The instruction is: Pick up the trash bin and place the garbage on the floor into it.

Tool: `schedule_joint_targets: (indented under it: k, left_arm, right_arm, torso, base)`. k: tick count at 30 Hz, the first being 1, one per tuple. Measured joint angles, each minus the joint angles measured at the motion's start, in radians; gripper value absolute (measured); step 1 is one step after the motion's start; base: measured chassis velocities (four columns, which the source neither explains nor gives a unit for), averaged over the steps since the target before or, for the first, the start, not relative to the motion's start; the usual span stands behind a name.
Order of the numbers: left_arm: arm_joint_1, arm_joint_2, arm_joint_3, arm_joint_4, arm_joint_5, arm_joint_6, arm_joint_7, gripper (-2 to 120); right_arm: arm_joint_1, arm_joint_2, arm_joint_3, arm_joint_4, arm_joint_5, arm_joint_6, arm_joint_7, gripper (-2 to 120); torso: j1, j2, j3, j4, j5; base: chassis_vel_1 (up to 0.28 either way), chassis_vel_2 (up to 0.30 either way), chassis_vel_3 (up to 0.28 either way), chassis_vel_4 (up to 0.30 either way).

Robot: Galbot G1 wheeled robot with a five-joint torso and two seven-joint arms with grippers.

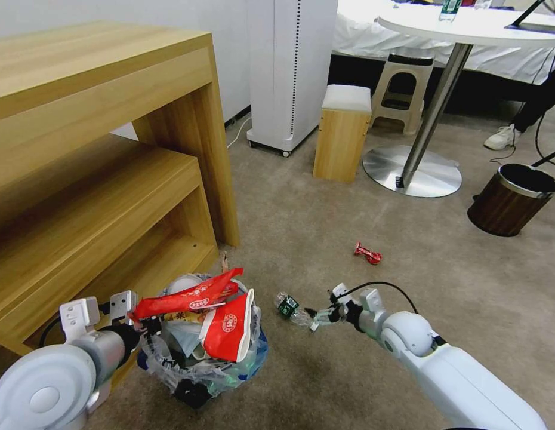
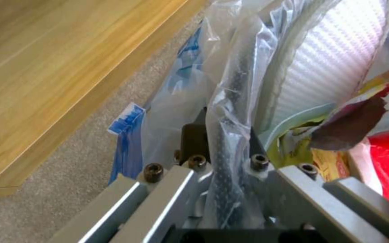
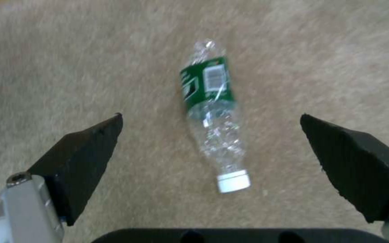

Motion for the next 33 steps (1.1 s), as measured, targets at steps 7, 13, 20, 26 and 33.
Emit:
schedule_joint_targets:
  k: [7,13,20,26,33]
  left_arm:
    - [0.003,-0.013,-0.001,-0.002,0.017,0.001,0.003,1]
    - [0.01,-0.016,-0.006,0.001,0.028,0.002,0.007,1]
    - [0.012,-0.015,-0.012,0.001,0.029,0.002,0.008,1]
    - [0.008,-0.015,-0.011,0.002,0.029,0.002,0.01,1]
    - [0.001,-0.009,-0.008,0.007,0.026,0.002,0.013,1]
  right_arm:
    - [0.077,0.032,-0.082,-0.099,-0.074,0.005,-0.078,100]
    - [0.152,0.114,-0.139,-0.222,-0.161,0.07,-0.124,100]
    - [0.213,0.209,-0.174,-0.313,-0.18,0.054,-0.069,100]
    - [0.243,0.259,-0.196,-0.393,-0.197,0.056,-0.051,100]
    - [0.245,0.302,-0.2,-0.483,-0.247,0.067,-0.028,100]
  torso:
    - [0.0,0.0,0.0,0.0,-0.0002]
    - [0.0,0.0,0.0,0.0,-0.0001]
    - [0.0,0.0,0.0,0.0002,-0.0002]
    - [0.0,0.0,0.0,0.0,-0.0003]
    - [0.0,0.0,0.0,0.0002,-0.0001]
  base:
    - [0.0,0.0,0.0,0.0]
    - [0.0,0.0,0.0,0.0]
    - [0.0,0.0,0.0,0.0]
    - [0.0,0.0,0.0,0.0]
    - [0.0,0.0,0.0,0.0]
